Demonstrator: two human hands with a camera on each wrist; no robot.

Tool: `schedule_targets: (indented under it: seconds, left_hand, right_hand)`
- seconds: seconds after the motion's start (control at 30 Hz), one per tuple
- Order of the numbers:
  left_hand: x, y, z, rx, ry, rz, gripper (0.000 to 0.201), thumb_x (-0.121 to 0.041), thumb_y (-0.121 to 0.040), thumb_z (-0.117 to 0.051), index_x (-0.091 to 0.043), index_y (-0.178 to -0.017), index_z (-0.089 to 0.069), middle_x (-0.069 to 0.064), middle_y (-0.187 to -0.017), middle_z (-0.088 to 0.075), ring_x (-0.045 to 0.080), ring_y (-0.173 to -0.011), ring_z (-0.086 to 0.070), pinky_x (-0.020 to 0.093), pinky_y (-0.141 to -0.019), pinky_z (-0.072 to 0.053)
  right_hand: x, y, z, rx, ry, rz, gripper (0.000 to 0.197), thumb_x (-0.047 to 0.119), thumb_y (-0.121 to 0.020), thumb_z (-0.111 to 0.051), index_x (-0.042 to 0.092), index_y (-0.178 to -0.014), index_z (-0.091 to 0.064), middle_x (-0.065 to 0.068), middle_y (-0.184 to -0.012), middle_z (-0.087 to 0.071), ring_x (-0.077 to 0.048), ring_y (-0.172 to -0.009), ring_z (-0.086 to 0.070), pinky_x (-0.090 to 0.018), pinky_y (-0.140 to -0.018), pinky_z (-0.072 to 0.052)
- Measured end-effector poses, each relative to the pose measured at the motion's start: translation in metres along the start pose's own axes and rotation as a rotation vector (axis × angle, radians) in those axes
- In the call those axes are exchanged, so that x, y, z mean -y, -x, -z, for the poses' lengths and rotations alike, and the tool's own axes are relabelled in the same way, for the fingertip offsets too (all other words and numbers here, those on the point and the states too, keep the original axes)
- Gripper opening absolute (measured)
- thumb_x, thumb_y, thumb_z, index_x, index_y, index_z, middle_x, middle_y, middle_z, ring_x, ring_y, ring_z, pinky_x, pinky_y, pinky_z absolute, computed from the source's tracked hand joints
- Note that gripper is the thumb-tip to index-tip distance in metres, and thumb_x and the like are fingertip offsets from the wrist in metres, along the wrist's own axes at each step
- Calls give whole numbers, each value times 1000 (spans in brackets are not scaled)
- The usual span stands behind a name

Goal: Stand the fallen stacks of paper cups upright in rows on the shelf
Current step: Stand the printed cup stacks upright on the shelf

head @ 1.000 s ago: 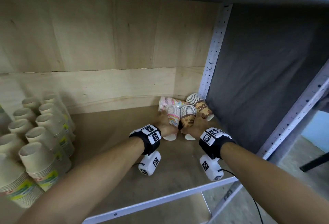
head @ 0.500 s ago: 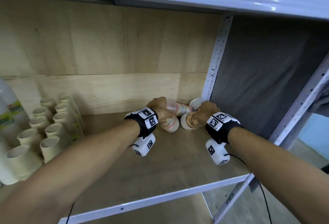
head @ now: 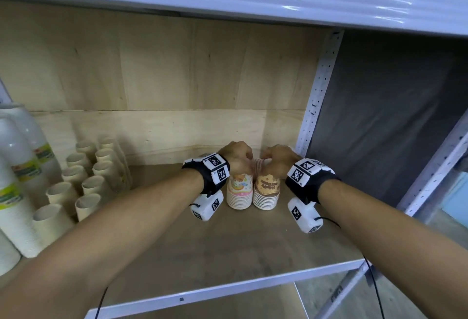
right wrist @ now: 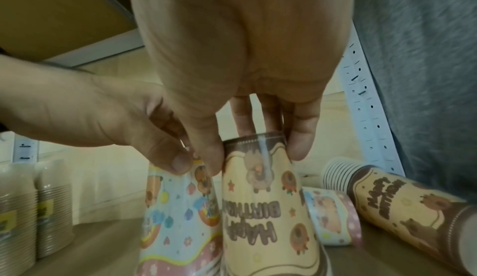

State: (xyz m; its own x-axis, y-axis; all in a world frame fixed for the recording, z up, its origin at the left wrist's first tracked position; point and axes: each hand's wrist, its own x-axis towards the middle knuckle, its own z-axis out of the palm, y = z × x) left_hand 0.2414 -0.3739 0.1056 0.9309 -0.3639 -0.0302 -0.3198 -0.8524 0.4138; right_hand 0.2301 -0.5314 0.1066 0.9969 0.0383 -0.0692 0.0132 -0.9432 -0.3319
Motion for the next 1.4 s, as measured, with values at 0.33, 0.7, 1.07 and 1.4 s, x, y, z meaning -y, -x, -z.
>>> schedule_targets:
  seconds: [0.33,0.7,1.07,1.4]
  left_hand:
    - [4,-4,0,10,-18,-3,45,-34,-78,-75,-10,-115,-70,8,-115,-68,24,-104,-65,36,-87,-56]
    - [7,-5,1,42,-82,-18,57,-37,-77,-76,-13,-128,-61,6,-128,-60,24,-112,-59,31,-84,-52]
    - [2,-2,5,67,-79,-37,55,-31,-79,-74,-18,-130,-59,5,-133,-56,23,-116,-57,31,-87,-51]
    - [-4,1,20,142,-167,13,52,-28,-77,-77,-13,-125,-64,5,-121,-62,18,-96,-58,25,-69,-48]
  right_hand:
    - [1,2,11,145,54,57,38,18,-85,-69,5,-121,-63,-2,-104,-56,-19,-98,-57,-20,-64,-44]
    - [-4,8,11,106,21,59,36,26,-76,-76,16,-108,-64,-2,-108,-62,-23,-101,-63,-27,-69,-49]
    - [-4,12,14,96,-7,56,42,26,-77,-76,14,-116,-65,-1,-108,-61,-21,-102,-63,-25,-67,-46]
    - [7,10,16,103,27,80,46,25,-74,-79,12,-116,-66,-4,-113,-64,-20,-99,-63,-25,-69,-49]
